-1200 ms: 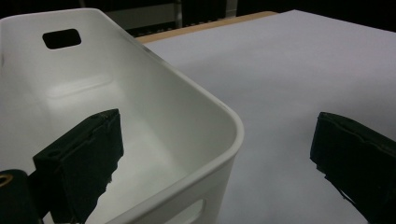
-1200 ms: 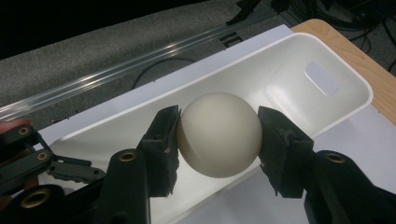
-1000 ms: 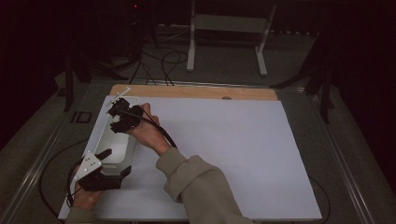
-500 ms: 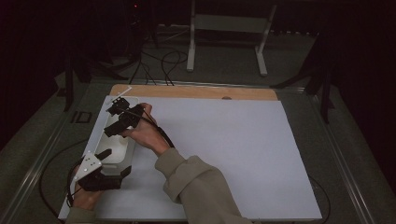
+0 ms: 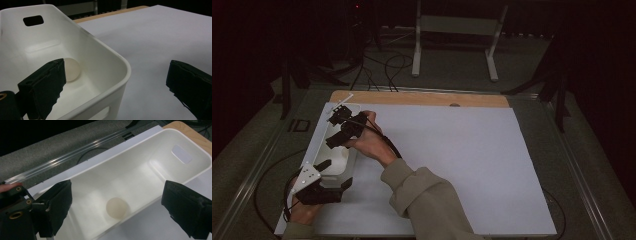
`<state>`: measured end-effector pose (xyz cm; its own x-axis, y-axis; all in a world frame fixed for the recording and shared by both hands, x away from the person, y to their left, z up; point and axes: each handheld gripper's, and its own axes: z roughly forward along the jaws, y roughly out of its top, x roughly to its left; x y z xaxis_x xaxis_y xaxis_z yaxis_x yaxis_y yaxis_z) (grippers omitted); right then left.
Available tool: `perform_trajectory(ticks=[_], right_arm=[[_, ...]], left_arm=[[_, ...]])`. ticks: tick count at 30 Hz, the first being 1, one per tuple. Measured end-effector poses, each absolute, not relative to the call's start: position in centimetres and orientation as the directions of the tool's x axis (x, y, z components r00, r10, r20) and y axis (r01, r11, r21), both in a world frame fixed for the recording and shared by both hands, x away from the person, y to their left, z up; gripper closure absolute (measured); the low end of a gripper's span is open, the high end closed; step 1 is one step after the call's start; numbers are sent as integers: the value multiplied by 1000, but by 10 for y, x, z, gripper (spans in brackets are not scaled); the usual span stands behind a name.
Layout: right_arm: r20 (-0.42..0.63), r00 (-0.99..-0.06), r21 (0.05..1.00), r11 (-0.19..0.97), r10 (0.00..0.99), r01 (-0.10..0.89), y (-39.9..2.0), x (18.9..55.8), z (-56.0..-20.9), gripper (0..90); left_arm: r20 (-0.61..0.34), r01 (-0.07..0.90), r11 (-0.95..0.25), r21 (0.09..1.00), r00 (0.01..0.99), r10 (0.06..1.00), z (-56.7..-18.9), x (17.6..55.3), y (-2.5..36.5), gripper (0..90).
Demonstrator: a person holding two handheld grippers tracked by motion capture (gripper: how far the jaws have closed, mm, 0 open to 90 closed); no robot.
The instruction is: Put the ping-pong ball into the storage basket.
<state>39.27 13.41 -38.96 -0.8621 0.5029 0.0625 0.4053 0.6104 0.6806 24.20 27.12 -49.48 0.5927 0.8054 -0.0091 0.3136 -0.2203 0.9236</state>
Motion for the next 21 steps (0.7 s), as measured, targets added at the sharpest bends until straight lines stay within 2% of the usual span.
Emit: perform_trajectory(ticks=[21], right_arm=[[50, -868, 686, 615, 494, 389, 111, 389, -388, 94]], left_arm=[[0, 313, -230, 922, 591, 806, -495, 242, 271, 32]])
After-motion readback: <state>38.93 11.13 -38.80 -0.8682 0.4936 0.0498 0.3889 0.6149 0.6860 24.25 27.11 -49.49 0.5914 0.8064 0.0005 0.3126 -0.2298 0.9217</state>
